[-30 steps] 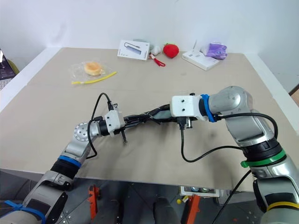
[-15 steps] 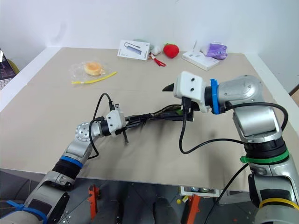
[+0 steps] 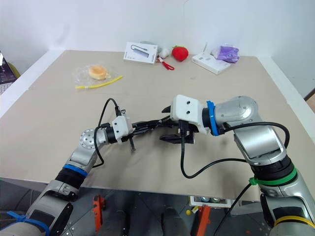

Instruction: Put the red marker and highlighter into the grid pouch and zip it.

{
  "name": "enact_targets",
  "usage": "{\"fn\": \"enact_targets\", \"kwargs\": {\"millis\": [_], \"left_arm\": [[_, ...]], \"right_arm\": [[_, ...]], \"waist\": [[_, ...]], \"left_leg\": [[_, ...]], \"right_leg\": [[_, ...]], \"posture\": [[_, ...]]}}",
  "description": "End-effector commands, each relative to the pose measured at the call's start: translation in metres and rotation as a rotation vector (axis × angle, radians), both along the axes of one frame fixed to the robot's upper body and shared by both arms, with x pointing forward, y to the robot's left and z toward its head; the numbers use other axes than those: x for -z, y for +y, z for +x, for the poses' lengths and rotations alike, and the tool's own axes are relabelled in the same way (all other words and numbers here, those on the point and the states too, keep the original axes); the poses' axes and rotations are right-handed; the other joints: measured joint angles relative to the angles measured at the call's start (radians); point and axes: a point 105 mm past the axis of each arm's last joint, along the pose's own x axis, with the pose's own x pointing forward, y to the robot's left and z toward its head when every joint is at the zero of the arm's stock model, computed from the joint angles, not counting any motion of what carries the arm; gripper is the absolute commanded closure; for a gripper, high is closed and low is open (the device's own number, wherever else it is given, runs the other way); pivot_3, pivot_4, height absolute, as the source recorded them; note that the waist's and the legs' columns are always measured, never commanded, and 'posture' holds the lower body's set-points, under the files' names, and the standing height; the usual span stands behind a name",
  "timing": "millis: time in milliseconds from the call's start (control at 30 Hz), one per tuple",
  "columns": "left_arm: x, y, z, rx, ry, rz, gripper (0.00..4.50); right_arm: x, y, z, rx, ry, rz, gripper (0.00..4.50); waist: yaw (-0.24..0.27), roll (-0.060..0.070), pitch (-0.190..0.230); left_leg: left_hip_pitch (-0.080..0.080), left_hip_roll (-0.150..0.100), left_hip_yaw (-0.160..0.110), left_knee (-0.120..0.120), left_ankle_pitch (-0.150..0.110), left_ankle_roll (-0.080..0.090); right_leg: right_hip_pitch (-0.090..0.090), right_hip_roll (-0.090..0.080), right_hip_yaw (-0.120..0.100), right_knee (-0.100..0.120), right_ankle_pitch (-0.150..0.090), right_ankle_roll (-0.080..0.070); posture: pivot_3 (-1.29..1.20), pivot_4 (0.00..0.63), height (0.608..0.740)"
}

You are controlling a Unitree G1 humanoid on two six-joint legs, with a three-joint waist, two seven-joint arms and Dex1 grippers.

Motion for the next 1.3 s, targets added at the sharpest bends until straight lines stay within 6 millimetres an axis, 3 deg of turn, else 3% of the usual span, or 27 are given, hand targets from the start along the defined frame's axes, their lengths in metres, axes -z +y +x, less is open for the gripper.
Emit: {"fn": "enact_targets", "kwargs": {"millis": [33,200,300,533,733,933,1067,1200,1300], "left_arm": [[-0.015,0.0,-0.003,0.004,-0.05,-0.034,4.5],[-0.015,0.001,-0.003,0.002,-0.048,-0.032,4.5],[-0.015,0.001,-0.003,0.002,-0.048,-0.031,4.5],[-0.014,0.001,-0.003,0.005,-0.047,-0.029,4.5],[-0.015,0.001,-0.002,0.008,-0.05,-0.027,4.5],[-0.014,0.001,-0.003,0.01,-0.049,-0.028,4.5],[-0.014,0.001,-0.004,0.01,-0.048,-0.029,4.5],[-0.013,0.001,-0.004,0.013,-0.045,-0.027,4.5],[-0.013,0.001,-0.004,0.019,-0.041,-0.023,4.5]], "right_arm": [[-0.007,-0.003,0.003,0.008,-0.06,-0.012,0.52],[-0.01,-0.007,0.004,0.016,-0.065,-0.011,2.8],[-0.017,-0.01,0.002,0.016,-0.067,0.006,4.4],[-0.022,-0.022,0.003,0.039,-0.062,0.016,4.46],[-0.027,-0.052,0.012,0.142,-0.06,0.016,4.46],[-0.026,-0.118,0.029,0.372,-0.074,-0.037,4.46],[-0.033,-0.142,0.03,0.444,-0.083,-0.024,4.46],[-0.035,-0.147,0.028,0.462,-0.076,-0.01,4.46],[-0.034,-0.137,0.022,0.426,-0.046,0.034,4.46]], "waist": [[0.0,0.0,0.0],[0.0,0.0,0.0],[0.0,0.0,0.0],[0.0,0.0,0.0],[0.0,0.0,0.0],[0.001,0.0,0.0],[-0.001,0.0,0.0],[-0.002,0.0,0.0],[-0.001,0.0,0.0]], "left_leg": [[0.0,0.0,0.0,0.0,0.0,0.0],[0.0,0.0,0.0,0.0,0.0,0.0],[0.0,0.0,0.0,0.0,0.0,0.0],[0.0,0.0,0.0,0.0,0.0,0.0],[0.0,0.0,0.0,0.0,0.0,0.0],[0.0,0.0,0.0,0.0,0.0,0.0],[0.0,0.0,0.001,0.0,0.0,0.0],[0.001,0.0,0.001,-0.001,0.0,0.0],[0.001,0.0,0.001,0.0,0.0,0.0]], "right_leg": [[0.0,0.0,0.0,0.0,0.0,0.0],[0.0,0.0,0.0,0.0,0.0,-0.001],[0.0,0.0,0.0,0.0,0.0,-0.001],[0.0,0.0,0.0,0.0,0.0,-0.001],[0.0,0.0,0.0,0.0,0.0,-0.001],[0.0,0.0,0.0,0.0,0.0,-0.001],[0.0,-0.001,0.001,0.0,0.0,-0.001],[0.0,0.0,0.001,0.0,0.0,-0.001],[0.0,0.0,0.001,0.0,0.0,-0.001]], "posture": [[0.0,0.15,0.734],[0.0,0.15,0.734],[0.0,0.15,0.734],[0.0,0.15,0.734],[0.0,0.15,0.734],[0.0,0.15,0.734],[0.0,0.15,0.734],[0.0,0.15,0.734],[0.0,0.15,0.734]]}}
